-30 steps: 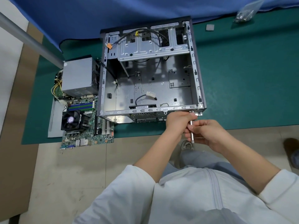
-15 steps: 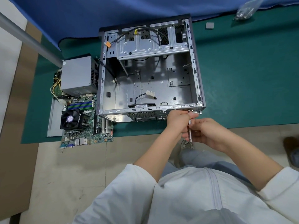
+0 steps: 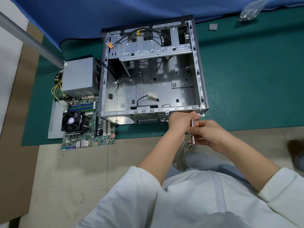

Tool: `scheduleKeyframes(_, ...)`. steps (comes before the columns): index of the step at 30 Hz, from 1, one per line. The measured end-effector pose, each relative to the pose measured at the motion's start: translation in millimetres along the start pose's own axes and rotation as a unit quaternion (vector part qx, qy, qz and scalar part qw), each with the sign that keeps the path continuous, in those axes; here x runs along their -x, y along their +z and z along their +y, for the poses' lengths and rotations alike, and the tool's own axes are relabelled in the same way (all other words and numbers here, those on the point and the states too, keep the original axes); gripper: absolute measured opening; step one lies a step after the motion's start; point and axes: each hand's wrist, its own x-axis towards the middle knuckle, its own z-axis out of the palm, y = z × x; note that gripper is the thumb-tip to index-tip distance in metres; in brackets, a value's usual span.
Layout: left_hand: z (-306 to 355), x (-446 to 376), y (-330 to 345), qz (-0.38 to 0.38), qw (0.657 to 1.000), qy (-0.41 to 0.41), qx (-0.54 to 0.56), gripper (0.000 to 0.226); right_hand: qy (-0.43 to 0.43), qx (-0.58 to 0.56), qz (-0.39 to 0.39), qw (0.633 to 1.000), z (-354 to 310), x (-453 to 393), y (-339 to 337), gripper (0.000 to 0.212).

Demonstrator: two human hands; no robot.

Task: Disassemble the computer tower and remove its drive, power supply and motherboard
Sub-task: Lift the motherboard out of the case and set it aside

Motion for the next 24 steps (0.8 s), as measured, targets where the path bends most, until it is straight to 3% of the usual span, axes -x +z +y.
scheduleKeyframes(6, 6, 8, -4, -0.024, 0.999, -0.028, 0.005, 0.012, 0.0, -0.079, -0.085, 0.993, -3, 3, -1, 0.018)
scheduleKeyframes(9, 8, 8, -5, -0.025, 0.999, -0.035, 0.008, 0.014, 0.016, -0.091, -0.072, 0.993, -1, 3, -4, 0.016)
scheduleKeyframes(14, 8, 9, -4, -0.017, 0.999, -0.032, 0.032, 0.016, 0.003, -0.018, -0.029, 0.999, -1, -1, -3, 0.008)
scheduleKeyframes(20, 13, 9, -7, -0.04, 0.996, -0.061, 0.042, 0.012, -0.017, 0.031, 0.023, 0.999, 0, -4, -7, 0.025)
scheduleKeyframes(24, 12, 8, -9, -0.057, 0.995, -0.068, 0.036, 0.012, -0.056, 0.16, 0.05, 0.984, 0, -8, -12, 0.029)
